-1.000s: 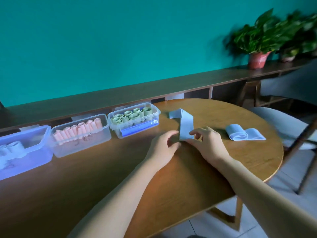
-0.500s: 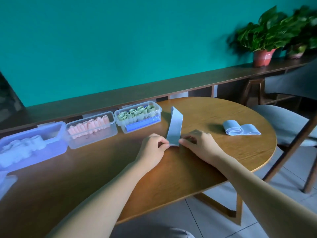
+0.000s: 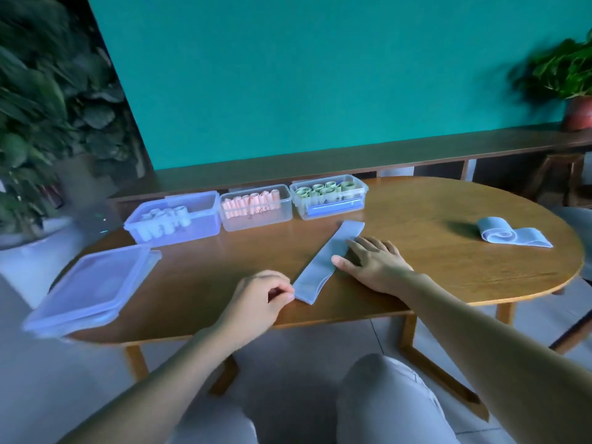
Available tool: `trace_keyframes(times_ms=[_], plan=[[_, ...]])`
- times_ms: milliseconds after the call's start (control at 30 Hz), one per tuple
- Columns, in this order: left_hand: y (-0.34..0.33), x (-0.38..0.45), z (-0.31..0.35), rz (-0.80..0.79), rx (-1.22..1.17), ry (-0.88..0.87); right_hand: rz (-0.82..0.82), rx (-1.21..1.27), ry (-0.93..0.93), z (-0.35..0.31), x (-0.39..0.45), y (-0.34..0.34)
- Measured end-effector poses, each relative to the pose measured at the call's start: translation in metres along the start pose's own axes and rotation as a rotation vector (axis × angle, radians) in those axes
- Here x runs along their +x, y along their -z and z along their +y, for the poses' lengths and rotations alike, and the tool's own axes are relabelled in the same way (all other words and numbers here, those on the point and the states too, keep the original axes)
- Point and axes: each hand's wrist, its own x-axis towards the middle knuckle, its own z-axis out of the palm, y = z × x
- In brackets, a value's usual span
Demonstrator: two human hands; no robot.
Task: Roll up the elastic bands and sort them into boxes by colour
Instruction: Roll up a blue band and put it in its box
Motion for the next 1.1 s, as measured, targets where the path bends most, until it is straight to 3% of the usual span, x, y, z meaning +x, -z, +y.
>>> trace_keyframes(times_ms=[267,500,733,967,1100], plan=[[0.035,-0.056,-0.023,0.058,0.027,0.013,-0.061,-0.017,0.172,-0.063,0.04,-0.016],[0.026,-0.054,-0.013,0.129,-0.081,0.02,-0.082,-0.022,0.296,-0.102,0.084,-0.027],[0.011,-0.046,-0.011,0.196,-0.001,0.008,-0.088,0.008,0.369,-0.111,0.117,-0.033],[0.008,-0.045,-0.014,0.233,0.004,0.001,-0.047,0.147,0.388,-0.102,0.084,-0.027],[0.007,-0.045,-0.016,0.219,-0.016,0.02,0.06,0.402,0.456,-0.089,0.036,-0.023]])
